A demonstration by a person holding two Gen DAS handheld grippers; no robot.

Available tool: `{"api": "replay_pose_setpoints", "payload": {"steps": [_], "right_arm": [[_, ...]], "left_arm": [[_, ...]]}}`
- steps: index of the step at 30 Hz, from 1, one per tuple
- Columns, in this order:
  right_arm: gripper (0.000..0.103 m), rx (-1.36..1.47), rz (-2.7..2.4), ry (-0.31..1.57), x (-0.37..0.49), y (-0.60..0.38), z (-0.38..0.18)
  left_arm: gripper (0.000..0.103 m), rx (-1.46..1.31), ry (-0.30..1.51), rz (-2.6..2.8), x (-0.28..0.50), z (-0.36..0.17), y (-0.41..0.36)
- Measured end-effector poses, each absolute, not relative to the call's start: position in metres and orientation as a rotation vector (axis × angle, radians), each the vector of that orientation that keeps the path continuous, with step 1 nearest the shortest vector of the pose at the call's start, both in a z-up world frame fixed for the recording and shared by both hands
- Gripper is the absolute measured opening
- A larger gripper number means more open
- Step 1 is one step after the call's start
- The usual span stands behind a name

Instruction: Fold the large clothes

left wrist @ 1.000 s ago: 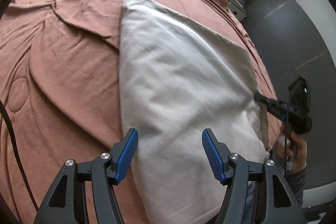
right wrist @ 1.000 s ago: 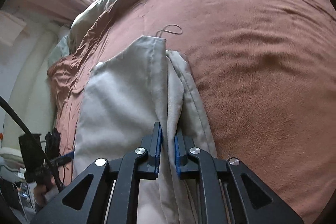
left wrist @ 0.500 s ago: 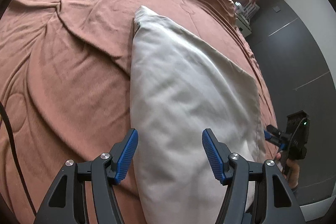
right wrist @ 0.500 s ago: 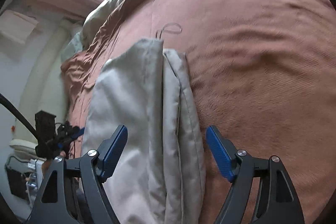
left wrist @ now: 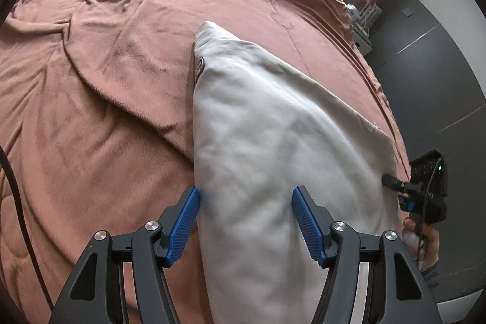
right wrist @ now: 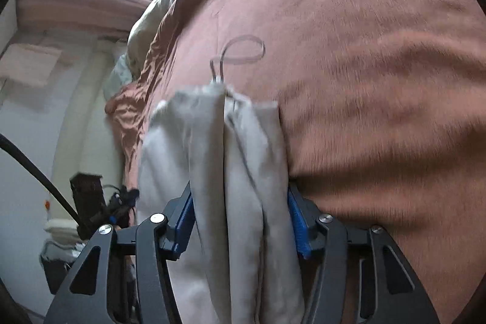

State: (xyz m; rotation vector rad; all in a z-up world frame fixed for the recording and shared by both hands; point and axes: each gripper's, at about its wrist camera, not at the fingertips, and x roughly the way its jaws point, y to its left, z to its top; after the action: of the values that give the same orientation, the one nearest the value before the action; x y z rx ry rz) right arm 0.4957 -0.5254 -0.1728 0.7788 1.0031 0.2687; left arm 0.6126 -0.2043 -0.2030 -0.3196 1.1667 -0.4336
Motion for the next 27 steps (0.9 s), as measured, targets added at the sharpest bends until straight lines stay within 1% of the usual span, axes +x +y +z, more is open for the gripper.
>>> {"api": "replay_pose_setpoints", "payload": {"steps": [7, 8, 11, 13, 17, 18, 19, 21, 27], "right_arm": [[0.051, 0.865, 0.215, 0.975, 0.500, -0.527, -0.178], [0.045, 0.887, 0.199, 0.970, 0.499, -0.527, -0.179], [0.035, 0.951, 0.152, 0.972, 0.492, -0.527, -0.187], [0.031, 0.961, 0.139, 0.976, 0.491, -0.525, -0.188], [0.032, 0.850, 0.158, 0.996, 0.490, -0.513, -0.174], [0.034, 0.825, 0.171, 1.003, 0.488, -0.510, -0.170], [0.035, 0.791, 0.189, 1.021, 0.488, -0.506, -0.166], [0.042, 0.736, 0.212, 1.053, 0.481, -0.501, -0.163], [0.044, 0.714, 0.317, 1.108, 0.457, -0.502, -0.166]], "left_arm": [[0.065, -0.320, 1.155, -0.431, 0.626, -0.206, -0.202], [0.065, -0.325, 1.156, -0.429, 0.627, -0.207, -0.202], [0.065, -0.343, 1.168, -0.432, 0.630, -0.211, -0.202], [0.065, -0.336, 1.171, -0.428, 0.629, -0.212, -0.205], [0.065, -0.337, 1.178, -0.427, 0.624, -0.209, -0.205], [0.065, -0.332, 1.181, -0.429, 0.624, -0.208, -0.205], [0.065, -0.328, 1.183, -0.433, 0.622, -0.207, -0.205], [0.065, -0.320, 1.188, -0.444, 0.619, -0.205, -0.204], [0.065, -0.316, 1.187, -0.448, 0.613, -0.203, -0.202]]}}
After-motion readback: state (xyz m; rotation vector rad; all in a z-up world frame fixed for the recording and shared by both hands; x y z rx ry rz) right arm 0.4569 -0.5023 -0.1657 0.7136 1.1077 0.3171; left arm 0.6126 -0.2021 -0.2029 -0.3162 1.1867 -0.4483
